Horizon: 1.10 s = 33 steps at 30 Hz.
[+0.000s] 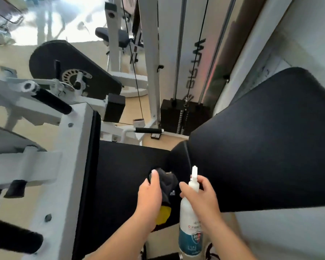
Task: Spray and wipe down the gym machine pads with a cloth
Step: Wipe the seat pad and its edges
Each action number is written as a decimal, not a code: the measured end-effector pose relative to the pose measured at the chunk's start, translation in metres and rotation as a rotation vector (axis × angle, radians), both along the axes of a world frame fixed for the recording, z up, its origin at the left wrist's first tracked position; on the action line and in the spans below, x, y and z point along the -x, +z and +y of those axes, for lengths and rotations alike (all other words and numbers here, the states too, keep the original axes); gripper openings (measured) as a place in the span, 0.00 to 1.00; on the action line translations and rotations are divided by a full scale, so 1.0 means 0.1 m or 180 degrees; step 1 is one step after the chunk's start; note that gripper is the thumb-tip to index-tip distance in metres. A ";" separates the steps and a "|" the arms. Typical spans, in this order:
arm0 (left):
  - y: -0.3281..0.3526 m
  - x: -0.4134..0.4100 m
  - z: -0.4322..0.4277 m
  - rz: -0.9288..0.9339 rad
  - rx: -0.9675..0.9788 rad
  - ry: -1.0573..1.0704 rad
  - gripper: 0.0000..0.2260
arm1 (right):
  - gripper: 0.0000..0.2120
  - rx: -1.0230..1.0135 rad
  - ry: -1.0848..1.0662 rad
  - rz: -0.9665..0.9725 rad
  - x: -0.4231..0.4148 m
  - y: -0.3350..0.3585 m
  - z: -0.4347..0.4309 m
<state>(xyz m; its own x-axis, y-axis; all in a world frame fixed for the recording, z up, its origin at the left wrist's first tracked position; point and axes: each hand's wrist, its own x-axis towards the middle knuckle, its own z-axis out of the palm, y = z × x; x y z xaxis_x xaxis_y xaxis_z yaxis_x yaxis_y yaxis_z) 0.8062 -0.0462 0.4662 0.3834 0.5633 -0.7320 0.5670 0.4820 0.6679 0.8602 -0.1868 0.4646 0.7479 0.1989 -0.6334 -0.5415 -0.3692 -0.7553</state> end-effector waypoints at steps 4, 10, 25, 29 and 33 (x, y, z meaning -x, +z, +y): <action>-0.37 -0.02 0.07 -0.0042 -0.0107 -0.0258 0.21 | 0.21 0.0009 -0.0394 0.0159 0.14 -0.46 0.18; -0.99 -0.03 0.05 0.0142 -0.0187 -0.0555 0.15 | 0.23 0.0098 -0.0897 0.0230 0.28 -1.12 0.37; -1.47 -0.08 0.17 -0.0082 -0.0447 -0.0442 0.16 | 0.17 0.0021 -0.1482 0.0210 0.50 -1.64 0.53; -1.43 -0.11 0.10 -0.0224 -0.0472 -0.0512 0.18 | 0.20 0.0036 -0.1266 0.0229 0.55 -1.56 0.45; -1.46 -0.13 -0.18 -0.0598 -0.0385 -0.1133 0.19 | 0.09 0.0155 -0.1082 0.0263 0.59 -1.45 0.15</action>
